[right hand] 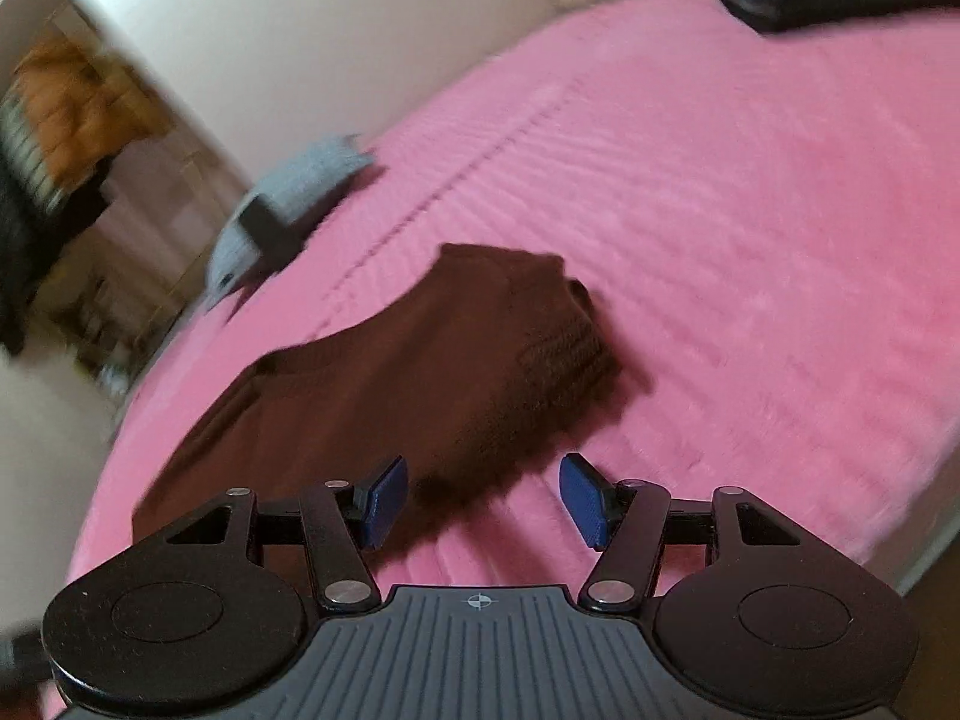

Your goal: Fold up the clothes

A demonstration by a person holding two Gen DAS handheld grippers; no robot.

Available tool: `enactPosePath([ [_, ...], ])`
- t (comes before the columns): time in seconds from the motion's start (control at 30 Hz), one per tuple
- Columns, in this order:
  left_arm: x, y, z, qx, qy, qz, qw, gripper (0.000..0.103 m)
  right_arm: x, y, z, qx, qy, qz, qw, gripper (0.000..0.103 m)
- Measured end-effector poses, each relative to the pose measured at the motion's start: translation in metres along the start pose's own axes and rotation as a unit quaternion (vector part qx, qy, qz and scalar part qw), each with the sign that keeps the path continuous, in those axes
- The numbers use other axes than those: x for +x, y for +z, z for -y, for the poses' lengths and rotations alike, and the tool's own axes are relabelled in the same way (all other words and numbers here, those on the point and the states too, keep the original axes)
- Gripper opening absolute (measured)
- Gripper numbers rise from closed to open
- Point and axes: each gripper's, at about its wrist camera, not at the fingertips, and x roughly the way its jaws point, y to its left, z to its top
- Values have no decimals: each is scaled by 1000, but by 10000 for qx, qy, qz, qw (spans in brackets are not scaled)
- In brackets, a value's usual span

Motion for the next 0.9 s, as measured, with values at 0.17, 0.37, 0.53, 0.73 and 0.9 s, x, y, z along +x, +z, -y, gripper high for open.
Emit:
enactPosePath([
  [0.17,1,0,29,367,-347,118,9987,45,14,11,4,820,-69,522,9952,59],
  [0.37,19,-23,39,533,-348,-233,9977,45,29,29,-7,910,-47,650,9937,6],
  [0.53,-10,-44,22,223,-143,-19,9996,45,32,-28,-130,-1654,823,808,9795,6],
  [0.73,-62,-77,-27,-601,389,214,9972,45,37,-97,-278,-4575,1799,916,8660,6],
  [0.9,-86,-98,-51,-838,662,114,9942,45,88,-202,-315,-6490,1635,25,7430,7],
])
